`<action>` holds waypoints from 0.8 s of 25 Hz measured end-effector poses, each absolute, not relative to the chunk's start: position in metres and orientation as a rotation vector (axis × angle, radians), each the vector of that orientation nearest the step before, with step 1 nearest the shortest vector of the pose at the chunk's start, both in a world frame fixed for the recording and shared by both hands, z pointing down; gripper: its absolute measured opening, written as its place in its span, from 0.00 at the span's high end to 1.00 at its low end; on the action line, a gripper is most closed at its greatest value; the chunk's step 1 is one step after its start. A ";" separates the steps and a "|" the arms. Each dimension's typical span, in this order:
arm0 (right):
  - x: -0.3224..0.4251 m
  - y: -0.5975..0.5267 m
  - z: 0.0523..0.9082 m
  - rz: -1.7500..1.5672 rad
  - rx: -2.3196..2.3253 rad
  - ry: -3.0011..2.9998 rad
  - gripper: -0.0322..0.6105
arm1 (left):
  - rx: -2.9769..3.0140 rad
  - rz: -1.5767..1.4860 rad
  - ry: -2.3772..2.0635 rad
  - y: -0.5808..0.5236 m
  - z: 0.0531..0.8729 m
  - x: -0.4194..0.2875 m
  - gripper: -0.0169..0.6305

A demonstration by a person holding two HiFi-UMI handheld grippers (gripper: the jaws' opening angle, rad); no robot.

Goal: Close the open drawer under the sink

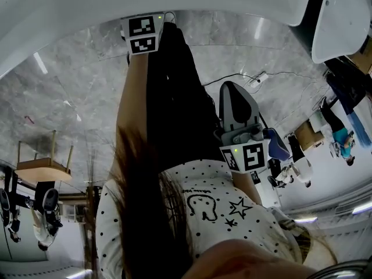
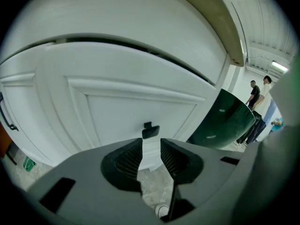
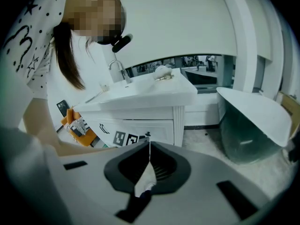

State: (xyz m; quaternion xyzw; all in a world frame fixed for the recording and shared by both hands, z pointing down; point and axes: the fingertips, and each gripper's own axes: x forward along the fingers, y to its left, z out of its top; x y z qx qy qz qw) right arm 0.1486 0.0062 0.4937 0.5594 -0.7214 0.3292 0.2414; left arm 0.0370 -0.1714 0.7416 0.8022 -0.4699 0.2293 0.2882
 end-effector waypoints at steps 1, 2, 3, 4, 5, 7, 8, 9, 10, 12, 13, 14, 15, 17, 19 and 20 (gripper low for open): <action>0.150 0.005 0.490 0.894 1.536 -1.976 0.93 | 2.142 0.621 -1.253 -0.162 0.736 0.034 0.79; 0.151 0.003 0.485 0.887 1.544 -1.981 0.93 | 2.146 0.625 -1.260 -0.153 0.728 0.029 0.82; 0.152 0.002 0.479 0.880 1.553 -1.988 0.93 | 2.151 0.620 -1.276 -0.143 0.716 0.023 0.90; 0.153 0.001 0.474 0.872 1.562 -1.995 0.93 | 2.156 0.605 -1.296 -0.135 0.701 0.017 0.93; 0.154 0.000 0.470 0.862 1.570 -2.002 0.93 | 2.161 0.583 -1.317 -0.129 0.685 0.011 0.93; 0.157 -0.002 0.460 0.838 1.588 -2.018 0.93 | 2.172 0.527 -1.360 -0.123 0.647 0.000 0.96; 0.159 -0.003 0.454 0.821 1.597 -2.028 0.93 | 2.181 0.499 -1.380 -0.123 0.626 -0.004 0.96; 0.160 -0.004 0.446 0.802 1.606 -2.039 0.93 | 2.190 0.473 -1.396 -0.122 0.603 -0.007 0.96; 0.161 -0.006 0.437 0.782 1.614 -2.053 0.93 | 2.200 0.447 -1.408 -0.122 0.580 -0.010 0.96; 0.161 -0.009 0.416 0.744 1.629 -2.082 0.93 | 2.231 0.405 -1.412 -0.117 0.536 -0.012 0.97; 0.159 -0.011 0.406 0.729 1.637 -2.098 0.93 | 2.258 0.392 -1.403 -0.114 0.516 -0.011 0.97; 0.157 -0.014 0.395 0.715 1.645 -2.117 0.93 | 2.290 0.380 -1.389 -0.111 0.496 -0.008 0.97; 0.154 -0.018 0.384 0.700 1.651 -2.140 0.93 | 2.323 0.367 -1.374 -0.109 0.477 -0.006 0.97; 0.149 -0.027 0.363 0.661 1.662 -2.193 0.93 | 2.375 0.333 -1.360 -0.107 0.441 -0.004 0.97; 0.146 -0.033 0.346 0.618 1.670 -2.232 0.93 | 2.404 0.291 -1.374 -0.103 0.403 -0.006 0.97; 0.147 -0.035 0.336 0.601 1.677 -2.247 0.93 | 2.416 0.266 -1.388 -0.101 0.382 -0.008 0.97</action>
